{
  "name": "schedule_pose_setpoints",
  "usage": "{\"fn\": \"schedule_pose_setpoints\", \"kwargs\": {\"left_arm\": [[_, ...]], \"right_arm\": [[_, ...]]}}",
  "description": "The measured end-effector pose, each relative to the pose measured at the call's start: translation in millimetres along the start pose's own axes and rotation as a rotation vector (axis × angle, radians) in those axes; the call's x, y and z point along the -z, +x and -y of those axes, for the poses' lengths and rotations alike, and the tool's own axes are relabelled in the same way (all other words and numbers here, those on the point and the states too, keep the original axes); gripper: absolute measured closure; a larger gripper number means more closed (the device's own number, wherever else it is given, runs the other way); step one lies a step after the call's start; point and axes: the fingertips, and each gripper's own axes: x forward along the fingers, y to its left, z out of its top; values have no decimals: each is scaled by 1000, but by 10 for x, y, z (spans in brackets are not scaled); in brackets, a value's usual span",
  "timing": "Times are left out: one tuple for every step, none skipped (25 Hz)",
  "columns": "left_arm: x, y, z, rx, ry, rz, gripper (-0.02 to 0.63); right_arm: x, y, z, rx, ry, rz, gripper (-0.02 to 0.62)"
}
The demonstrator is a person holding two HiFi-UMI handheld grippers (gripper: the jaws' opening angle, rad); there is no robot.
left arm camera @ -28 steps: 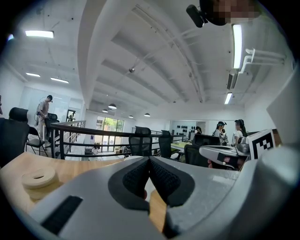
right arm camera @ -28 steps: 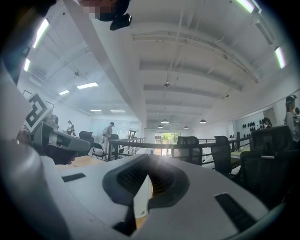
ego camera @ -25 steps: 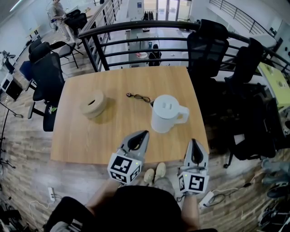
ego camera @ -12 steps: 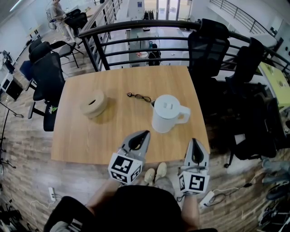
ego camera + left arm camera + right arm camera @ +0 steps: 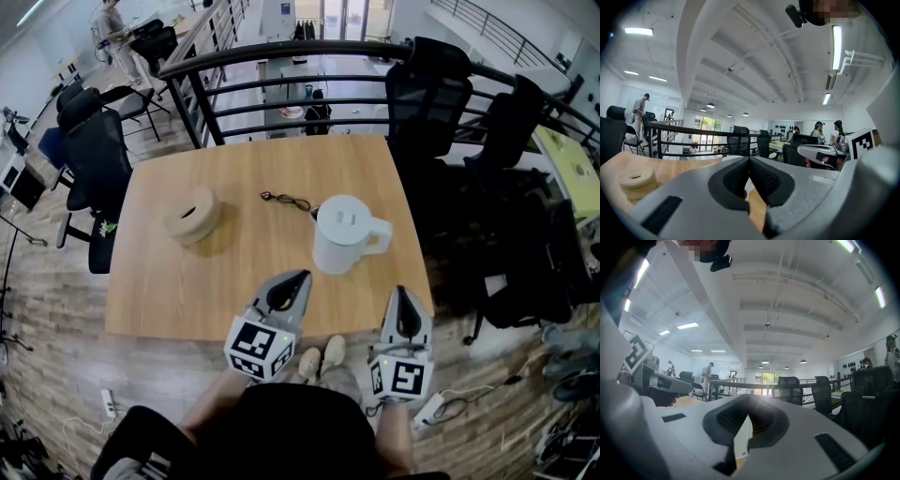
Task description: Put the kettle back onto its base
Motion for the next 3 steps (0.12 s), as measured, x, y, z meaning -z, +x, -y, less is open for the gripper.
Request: {"fn": "schedule_pose_setpoints", "kwargs": {"left_arm": [[-4,0,-1,1,-1,0,608],[-6,-1,-1,2,-3,0,609],[-9,-2,-1,3,-6,-1,609]], "right_arm": [[-7,1,-1,0,0,0,598],[-15,0,-4,0,-1,1,598],[-24,0,-6,0,-1,1,598]]}}
